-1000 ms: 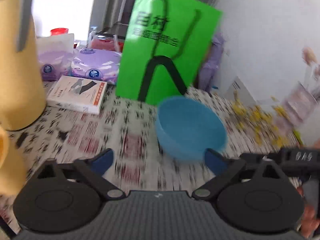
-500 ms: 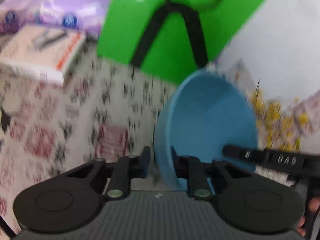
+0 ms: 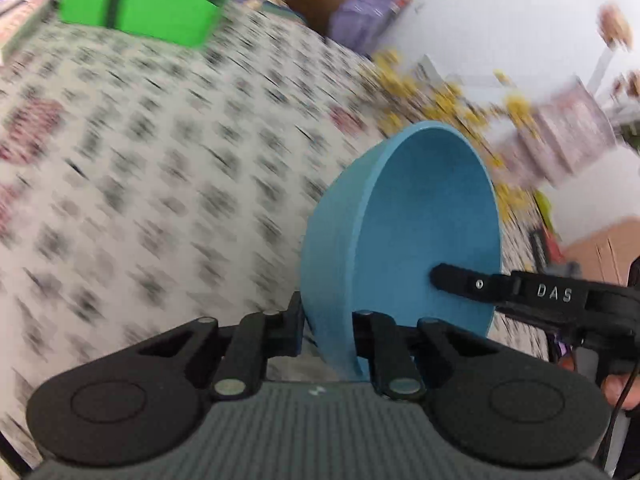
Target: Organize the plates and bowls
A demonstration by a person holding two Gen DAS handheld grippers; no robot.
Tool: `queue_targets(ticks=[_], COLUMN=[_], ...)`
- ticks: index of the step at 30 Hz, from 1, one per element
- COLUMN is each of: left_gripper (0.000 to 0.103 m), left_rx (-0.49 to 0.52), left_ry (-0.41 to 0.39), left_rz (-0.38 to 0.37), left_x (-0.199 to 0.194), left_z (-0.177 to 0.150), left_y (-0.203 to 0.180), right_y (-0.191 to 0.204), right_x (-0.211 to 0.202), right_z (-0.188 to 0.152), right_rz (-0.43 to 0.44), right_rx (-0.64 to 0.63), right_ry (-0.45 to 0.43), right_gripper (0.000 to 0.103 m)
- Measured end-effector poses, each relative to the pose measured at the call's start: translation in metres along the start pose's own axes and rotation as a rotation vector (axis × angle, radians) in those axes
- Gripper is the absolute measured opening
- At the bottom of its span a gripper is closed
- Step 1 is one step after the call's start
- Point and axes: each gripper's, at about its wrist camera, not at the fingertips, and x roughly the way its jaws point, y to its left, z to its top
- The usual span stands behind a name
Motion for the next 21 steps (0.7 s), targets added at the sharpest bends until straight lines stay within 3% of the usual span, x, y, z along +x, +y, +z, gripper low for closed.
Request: queue_targets(ticks=[4,10,21], left_gripper=[0.014,0.014,0.015], left_rx=[0.032,0.071,0.152], left_ry=[0.049,0.07,0.003], left_rz=[-0.037,-0.021,0.028], left_x=[0.015,0.012,-0.063], left_z=[-0.03,-0.063,-0.121], left_y=[-0.036,-0.073,-0.12], right_y=[-0.04,-0.073,-0.079], right_x=[-0.031,-0.061,-0.142], right_z=[-0.019,-0.04,-0.085], right_rz=[-0.038,-0.034,0.065], right_rx=[0.016,0.029,-0.022], right_ry=[-0.002,0.005,0.002], right_gripper=[0.005,0.005,0.005])
